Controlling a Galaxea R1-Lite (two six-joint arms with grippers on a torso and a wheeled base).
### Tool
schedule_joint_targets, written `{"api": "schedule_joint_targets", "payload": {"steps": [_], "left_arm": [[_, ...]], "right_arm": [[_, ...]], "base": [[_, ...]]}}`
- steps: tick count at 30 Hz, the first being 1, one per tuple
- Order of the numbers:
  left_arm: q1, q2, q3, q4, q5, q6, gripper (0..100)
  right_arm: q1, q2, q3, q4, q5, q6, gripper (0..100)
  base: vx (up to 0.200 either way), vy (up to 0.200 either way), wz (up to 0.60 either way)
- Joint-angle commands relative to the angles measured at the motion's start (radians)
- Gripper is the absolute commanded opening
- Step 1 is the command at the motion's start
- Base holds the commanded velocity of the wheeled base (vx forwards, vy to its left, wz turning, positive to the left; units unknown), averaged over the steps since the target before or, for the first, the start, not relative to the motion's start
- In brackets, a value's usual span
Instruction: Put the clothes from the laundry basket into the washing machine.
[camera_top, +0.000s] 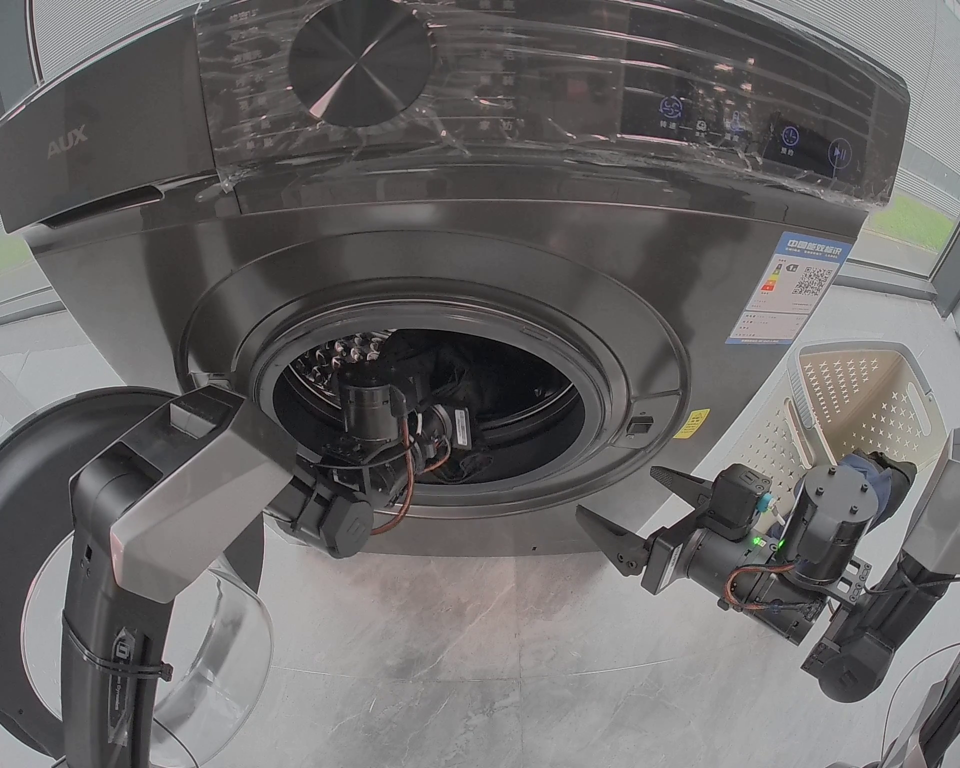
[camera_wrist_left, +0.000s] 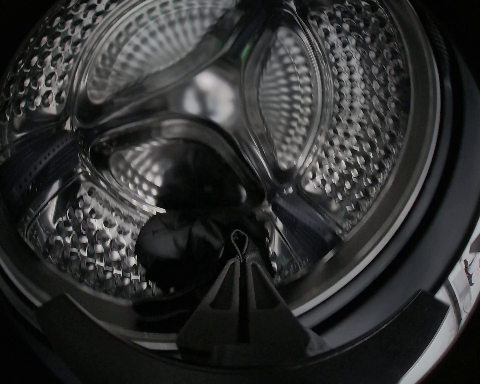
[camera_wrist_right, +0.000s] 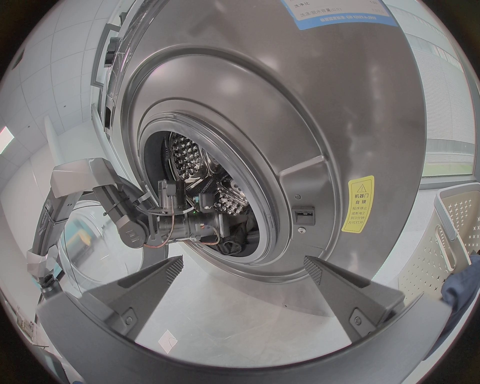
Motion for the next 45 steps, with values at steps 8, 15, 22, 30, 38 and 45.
{"api": "schedule_joint_targets", "payload": {"steps": [8,15,22,30,38,45], "left_arm": [[0.024,0.156,-0.426,-0.085,0.111,-0.029,0],[0.018,0.197,-0.497,-0.091,0.121,-0.026,0],[0.012,0.191,-0.480,-0.091,0.121,-0.026,100],[0.007,0.162,-0.389,-0.097,0.150,-0.015,100],[-0.037,-0.034,-0.038,-0.135,0.122,-0.007,100],[-0.146,-0.260,0.379,-0.164,0.056,-0.010,100]], "right_arm": [[0.001,-0.002,-0.003,-0.001,0.001,0.000,100],[0.004,-0.002,-0.003,-0.001,0.001,0.000,100],[0.002,-0.002,-0.003,-0.001,0.001,0.000,100],[0.002,-0.002,-0.002,-0.001,0.001,0.000,100],[0.004,0.000,0.003,0.001,0.001,0.000,100],[0.004,-0.006,0.017,0.001,0.002,0.000,100]], "base": [[0.000,0.000,0.00],[0.000,0.000,0.00],[0.000,0.000,0.00],[0.000,0.000,0.00],[0.000,0.000,0.00],[0.000,0.000,0.00]]}}
